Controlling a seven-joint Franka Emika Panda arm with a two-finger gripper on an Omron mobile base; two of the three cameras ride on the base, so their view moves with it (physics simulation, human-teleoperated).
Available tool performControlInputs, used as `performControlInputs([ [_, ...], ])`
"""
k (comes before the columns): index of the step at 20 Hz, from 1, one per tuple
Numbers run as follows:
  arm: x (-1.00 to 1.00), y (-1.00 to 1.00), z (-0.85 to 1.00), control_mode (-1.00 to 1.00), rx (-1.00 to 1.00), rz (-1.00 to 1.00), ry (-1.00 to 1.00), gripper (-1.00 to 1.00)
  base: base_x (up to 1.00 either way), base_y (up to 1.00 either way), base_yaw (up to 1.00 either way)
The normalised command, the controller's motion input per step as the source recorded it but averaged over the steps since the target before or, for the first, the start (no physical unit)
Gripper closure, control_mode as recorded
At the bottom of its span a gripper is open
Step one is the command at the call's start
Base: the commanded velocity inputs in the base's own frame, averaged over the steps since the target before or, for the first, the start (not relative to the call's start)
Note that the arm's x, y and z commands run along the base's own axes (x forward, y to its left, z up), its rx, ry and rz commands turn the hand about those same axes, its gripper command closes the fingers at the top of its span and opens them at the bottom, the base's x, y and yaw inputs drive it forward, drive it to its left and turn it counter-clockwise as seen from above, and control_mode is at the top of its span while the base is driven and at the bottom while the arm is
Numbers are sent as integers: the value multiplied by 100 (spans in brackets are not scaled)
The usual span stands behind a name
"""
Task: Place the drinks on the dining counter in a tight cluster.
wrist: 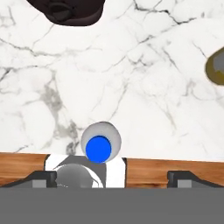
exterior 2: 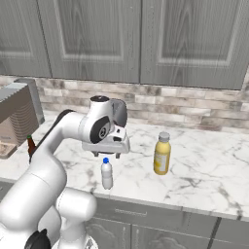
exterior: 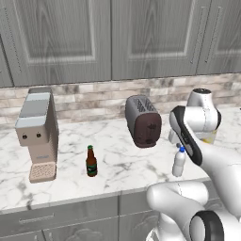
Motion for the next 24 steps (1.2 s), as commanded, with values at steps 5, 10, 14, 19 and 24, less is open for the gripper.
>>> performControlInputs([
  [5, 1, 4, -21, -100, 0, 0, 0, -100, 0, 0, 0],
  [10, 1, 11, -17, -100, 0, 0, 0, -100, 0, 0, 0],
  [14, 4, 3, -6, -100, 0, 0, 0, -100, 0, 0, 0],
  [19, 14, 0, -1, -100, 0, 0, 0, -100, 0, 0, 0],
  [24, 13, 0, 0, -100, 0, 0, 0, -100, 0, 0, 0],
])
